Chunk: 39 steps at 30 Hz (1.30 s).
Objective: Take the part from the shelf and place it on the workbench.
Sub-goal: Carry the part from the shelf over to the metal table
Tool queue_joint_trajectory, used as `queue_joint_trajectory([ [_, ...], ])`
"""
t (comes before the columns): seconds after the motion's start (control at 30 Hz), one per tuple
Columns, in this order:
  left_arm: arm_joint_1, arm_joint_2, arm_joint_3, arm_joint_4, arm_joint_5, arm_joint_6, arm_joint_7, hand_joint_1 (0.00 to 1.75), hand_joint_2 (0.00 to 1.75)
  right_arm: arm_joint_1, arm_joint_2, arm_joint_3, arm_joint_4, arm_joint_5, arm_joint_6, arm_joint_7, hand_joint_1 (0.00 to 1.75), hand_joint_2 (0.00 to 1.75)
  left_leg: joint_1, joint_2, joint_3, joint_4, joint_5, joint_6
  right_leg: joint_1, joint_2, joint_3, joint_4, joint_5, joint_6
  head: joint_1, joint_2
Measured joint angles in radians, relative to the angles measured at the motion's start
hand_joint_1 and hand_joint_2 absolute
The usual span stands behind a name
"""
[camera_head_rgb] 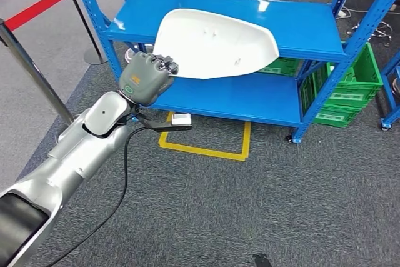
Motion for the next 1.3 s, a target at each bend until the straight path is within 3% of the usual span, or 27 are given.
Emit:
queue_joint_trajectory([
  [0.07,-0.001,-0.001,0.0,0.0,-0.002,0.002,0.0,1.75,1.75,0.001,0.0,0.0,0.0,0.0,0.002,0.001,0.0,1.75,-0.001,-0.013,-0.004,-0.014,0.0,0.019,0.002,-0.015,-0.006,0.003,0.004,0.01,0.0,0.0],
  [0.13,0.0,0.0,0.0,0.0,-0.003,0.003,0.0,1.75,1.75,0.001,0.0,0.0,0.0,0.001,0.002,0.001,0.0,1.75,0.001,-0.031,-0.012,-0.018,0.008,0.036,0.0,-0.011,-0.019,0.024,-0.016,0.021,0.002,0.0],
  [0.17,0.0,0.0,0.0,0.0,-0.003,0.003,0.0,1.75,1.75,0.001,0.0,0.0,0.0,0.002,0.003,0.001,0.0,1.75,0.003,-0.038,-0.015,-0.02,0.013,0.043,-0.001,-0.002,-0.035,0.062,-0.041,0.026,0.004,0.0],
  [0.23,0.0,-0.001,-0.002,0.0,-0.005,0.004,0.0,1.75,1.75,0.0,0.0,0.0,0.0,0.003,0.004,0.001,0.0,1.75,0.002,-0.054,-0.026,-0.02,0.022,0.052,-0.002,0.015,-0.09,0.191,-0.11,0.03,0.008,0.0],
  [0.3,0.003,-0.001,-0.003,0.0,-0.006,0.004,0.0,1.75,1.75,-0.003,0.0,0.0,0.0,0.005,0.006,0.0,0.0,1.75,-0.001,-0.071,-0.037,-0.019,0.031,0.054,-0.002,0.019,-0.129,0.287,-0.142,0.029,0.008,0.0],
  [0.33,0.004,0.0,-0.004,0.0,-0.006,0.004,0.0,1.75,1.75,-0.004,0.0,0.0,0.0,0.006,0.007,0.0,0.0,1.75,-0.002,-0.081,-0.041,-0.019,0.036,0.053,-0.002,0.02,-0.123,0.282,-0.131,0.027,0.008,0.0],
  [0.37,0.004,0.0,-0.004,0.0,-0.006,0.004,0.0,1.75,1.75,-0.004,0.0,0.0,0.0,0.007,0.008,0.0,0.0,1.75,-0.002,-0.092,-0.044,-0.019,0.04,0.051,-0.002,0.024,-0.097,0.239,-0.105,0.023,0.008,0.0],
  [0.4,0.004,-0.001,-0.004,0.0,-0.007,0.004,0.0,1.75,1.75,-0.004,0.0,0.0,0.0,0.009,0.009,0.0,0.0,1.75,-0.002,-0.102,-0.046,-0.019,0.043,0.049,-0.003,0.037,-0.058,0.169,-0.072,0.019,0.008,0.0],
  [0.47,0.0,-0.002,-0.004,0.0,-0.007,0.004,0.0,1.75,1.75,-0.003,0.0,0.0,0.0,0.01,0.011,0.0,0.0,1.75,-0.003,-0.121,-0.053,-0.017,0.052,0.041,-0.006,0.074,0.007,0.047,-0.035,0.014,0.007,0.0],
  [0.53,-0.002,-0.002,-0.004,0.0,-0.008,0.004,0.0,1.75,1.75,-0.003,0.001,0.0,0.0,0.011,0.012,0.0,0.0,1.75,0.0,-0.137,-0.064,-0.018,0.064,0.029,-0.006,0.088,0.023,0.01,-0.032,0.012,0.006,0.0],
  [0.6,-0.002,-0.001,-0.004,0.0,-0.009,0.004,0.0,1.75,1.75,-0.003,0.002,0.0,0.0,0.012,0.012,0.0,0.0,1.75,0.002,-0.143,-0.072,-0.02,0.071,0.016,-0.006,0.072,0.019,0.007,-0.021,0.004,0.007,0.0],
  [0.67,-0.004,0.001,-0.004,0.0,-0.01,0.004,0.0,1.75,1.75,-0.004,0.003,0.0,0.0,0.012,0.012,0.0,0.0,1.75,0.0,-0.112,-0.094,0.019,0.04,0.005,-0.011,0.052,0.017,0.0,-0.01,-0.006,0.0,0.0],
  [0.73,-0.006,0.002,-0.004,0.0,-0.01,0.004,0.0,1.75,1.75,-0.002,0.004,0.0,0.0,0.012,0.013,0.0,0.0,1.75,0.001,-0.073,-0.145,0.135,-0.031,-0.004,-0.013,0.029,0.011,-0.002,-0.004,-0.011,-0.008,0.0],
  [0.8,-0.004,0.002,-0.008,0.0,-0.011,0.003,0.0,1.75,1.75,0.002,0.003,0.0,0.0,0.012,0.013,0.001,0.0,1.75,0.005,-0.062,-0.188,0.245,-0.075,-0.011,-0.013,0.003,0.005,-0.002,-0.001,-0.01,-0.01,0.0],
  [0.83,-0.003,0.002,-0.01,0.0,-0.012,0.003,0.0,1.75,1.75,0.003,0.004,0.0,0.0,0.013,0.013,0.001,0.0,1.75,0.007,-0.06,-0.187,0.255,-0.073,-0.013,-0.013,-0.01,0.003,-0.002,0.0,-0.009,-0.01,0.0],
  [0.87,-0.002,0.002,-0.013,0.0,-0.012,0.003,0.0,1.75,1.75,0.003,0.004,0.0,0.0,0.014,0.013,0.001,0.0,1.75,0.008,-0.055,-0.166,0.228,-0.054,-0.014,-0.014,-0.022,0.002,-0.001,0.0,-0.007,-0.01,0.0],
  [0.9,-0.003,0.002,-0.014,0.0,-0.012,0.003,0.0,1.75,1.75,0.002,0.004,0.0,0.0,0.014,0.013,0.001,0.0,1.75,0.009,-0.043,-0.129,0.17,-0.025,-0.015,-0.014,-0.033,0.002,0.0,0.0,-0.005,-0.01,0.0],
  [0.93,-0.006,0.002,-0.015,0.0,-0.012,0.003,0.0,1.75,1.75,0.002,0.004,0.0,0.0,0.015,0.013,0.001,0.0,1.75,0.007,-0.016,-0.088,0.102,-0.002,-0.016,-0.012,-0.042,0.001,0.001,0.0,-0.001,-0.011,0.0],
  [1.0,-0.011,0.001,-0.016,0.0,-0.012,0.003,0.0,1.75,1.75,0.001,0.003,0.0,0.0,0.015,0.013,0.001,0.0,1.75,0.003,0.023,-0.038,0.007,0.021,-0.004,-0.004,-0.06,-0.001,0.006,-0.003,0.008,-0.014,0.0],
  [1.03,-0.012,0.0,-0.016,0.0,-0.012,0.003,0.0,1.75,1.75,0.001,0.003,0.0,0.0,0.015,0.013,0.001,0.0,1.75,0.0,0.028,-0.034,-0.008,0.02,0.005,0.0,-0.07,-0.002,0.006,-0.004,0.013,-0.015,0.0],
  [1.1,-0.012,0.001,-0.017,0.0,-0.012,0.003,0.0,1.75,1.75,0.0,0.003,0.0,0.0,0.016,0.013,0.001,0.0,1.75,-0.001,0.002,-0.041,-0.011,0.025,0.024,-0.001,-0.088,-0.002,0.005,-0.006,0.02,-0.012,0.0],
  [1.17,-0.012,0.002,-0.017,0.0,-0.012,0.003,0.0,1.75,1.75,-0.001,0.004,0.0,0.0,0.017,0.014,0.001,0.0,1.75,0.001,-0.02,-0.044,-0.013,0.03,0.038,-0.007,-0.056,-0.016,0.04,-0.035,0.029,-0.011,0.0],
  [1.23,-0.012,0.001,-0.017,0.0,-0.013,0.003,0.0,1.75,1.75,0.0,0.004,0.0,0.0,0.018,0.015,0.0,0.0,1.75,0.002,-0.043,-0.047,-0.014,0.034,0.047,-0.009,-0.001,-0.065,0.156,-0.099,0.033,-0.008,0.0],
  [1.3,-0.01,0.0,-0.019,0.0,-0.013,0.003,0.0,1.75,1.75,-0.004,0.004,0.0,0.0,0.019,0.015,-0.002,0.0,1.75,0.001,-0.066,-0.049,-0.014,0.036,0.051,-0.008,0.018,-0.123,0.282,-0.147,0.032,-0.006,0.0],
])
